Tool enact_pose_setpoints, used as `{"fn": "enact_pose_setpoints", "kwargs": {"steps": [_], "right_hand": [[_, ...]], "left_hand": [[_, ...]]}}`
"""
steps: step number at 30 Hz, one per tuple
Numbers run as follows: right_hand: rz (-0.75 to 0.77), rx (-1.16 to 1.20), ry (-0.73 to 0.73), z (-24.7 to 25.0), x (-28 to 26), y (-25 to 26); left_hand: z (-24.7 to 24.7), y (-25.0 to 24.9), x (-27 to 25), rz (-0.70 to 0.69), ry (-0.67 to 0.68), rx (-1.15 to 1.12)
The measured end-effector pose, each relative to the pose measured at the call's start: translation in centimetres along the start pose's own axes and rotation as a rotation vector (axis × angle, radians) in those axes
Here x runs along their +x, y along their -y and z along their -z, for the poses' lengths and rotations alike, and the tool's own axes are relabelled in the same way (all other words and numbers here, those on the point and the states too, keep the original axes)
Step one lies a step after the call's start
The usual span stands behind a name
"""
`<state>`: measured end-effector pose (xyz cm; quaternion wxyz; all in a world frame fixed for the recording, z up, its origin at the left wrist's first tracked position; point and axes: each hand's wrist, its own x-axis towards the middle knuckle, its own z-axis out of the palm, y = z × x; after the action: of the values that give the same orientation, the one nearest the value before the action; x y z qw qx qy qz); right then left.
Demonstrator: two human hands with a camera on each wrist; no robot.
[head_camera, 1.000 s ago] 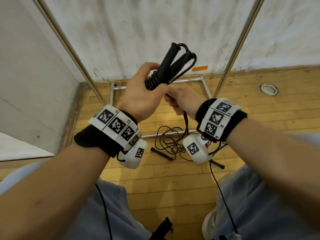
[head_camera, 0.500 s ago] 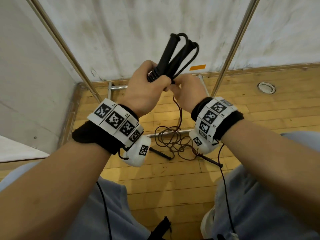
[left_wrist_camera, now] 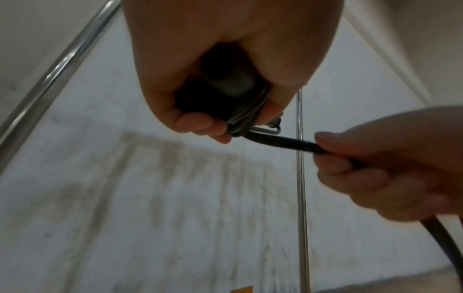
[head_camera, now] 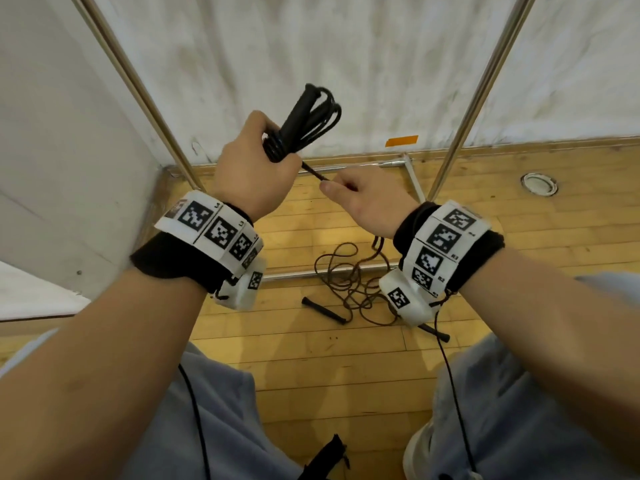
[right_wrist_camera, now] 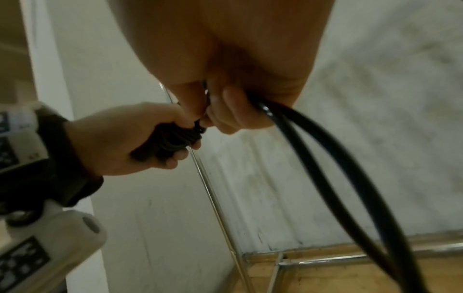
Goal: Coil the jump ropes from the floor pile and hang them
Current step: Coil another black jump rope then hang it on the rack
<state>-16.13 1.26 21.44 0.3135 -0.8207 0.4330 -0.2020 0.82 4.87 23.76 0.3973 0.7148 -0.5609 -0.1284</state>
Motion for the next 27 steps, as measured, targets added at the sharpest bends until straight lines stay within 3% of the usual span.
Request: {"fn": "enact_pose_setpoints", "kwargs": {"steps": [6,13,16,23,27], "right_hand": [[0.077,-0.274,0.112,0.3,-0.8,0.7],[0.175,-0.462,0.088,1.7,-1.0,0.8],[0.186,-0.46,0.049,1.7,-0.9,0.4],[0.07,-0.352,-0.027,2.2,-0.7,-0.6],[0.014,-0.154,-0.054,2.6,-0.4,-0.9]], "left_hand": [[-1.2,1.8,0.2,-0.023,0.206,0.421],[-3.6,2.4,-0.4,-0.105,0.472,0.589],[-4.1,2.1,-0.9,-0.172,0.598,0.546],[-3.5,1.2,-2.1,-0.313,0.714,0.399],[-3.6,0.9,-2.7,-0.338,0.591,0.374]]}}
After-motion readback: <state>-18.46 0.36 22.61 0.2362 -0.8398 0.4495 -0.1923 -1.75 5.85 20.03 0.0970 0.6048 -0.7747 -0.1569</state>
